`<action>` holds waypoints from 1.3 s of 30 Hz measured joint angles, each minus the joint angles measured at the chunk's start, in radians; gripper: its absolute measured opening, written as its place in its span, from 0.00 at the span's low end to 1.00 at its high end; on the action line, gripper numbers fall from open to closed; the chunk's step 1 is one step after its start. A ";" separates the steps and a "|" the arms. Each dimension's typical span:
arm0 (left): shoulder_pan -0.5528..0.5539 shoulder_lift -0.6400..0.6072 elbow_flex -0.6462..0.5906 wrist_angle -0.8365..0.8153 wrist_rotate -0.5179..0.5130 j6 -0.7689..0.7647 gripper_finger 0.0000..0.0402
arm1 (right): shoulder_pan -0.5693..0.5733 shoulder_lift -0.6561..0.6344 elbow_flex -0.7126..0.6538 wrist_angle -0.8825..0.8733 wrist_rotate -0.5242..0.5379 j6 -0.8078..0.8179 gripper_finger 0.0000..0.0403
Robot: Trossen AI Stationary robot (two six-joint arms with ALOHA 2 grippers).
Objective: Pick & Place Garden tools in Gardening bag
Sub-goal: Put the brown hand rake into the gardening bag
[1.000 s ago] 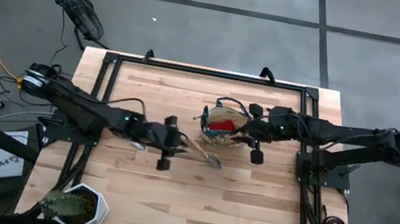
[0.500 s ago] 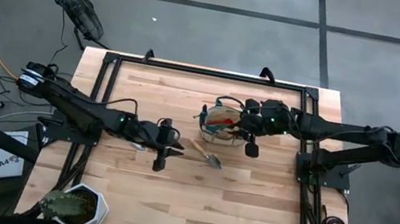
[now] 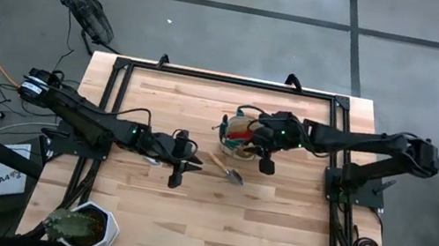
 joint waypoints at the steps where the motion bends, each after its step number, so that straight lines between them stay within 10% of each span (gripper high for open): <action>1: 0.000 0.000 0.000 0.000 0.000 0.000 0.20 | 0.000 0.009 0.000 0.011 0.012 0.000 0.14; 11: 0.000 0.000 0.000 0.000 0.000 0.000 0.20 | 0.000 0.031 0.000 0.038 0.161 0.001 0.14; 39: 0.000 0.000 0.001 0.000 -0.002 -0.001 0.20 | -0.005 0.031 0.000 0.040 0.074 0.056 0.14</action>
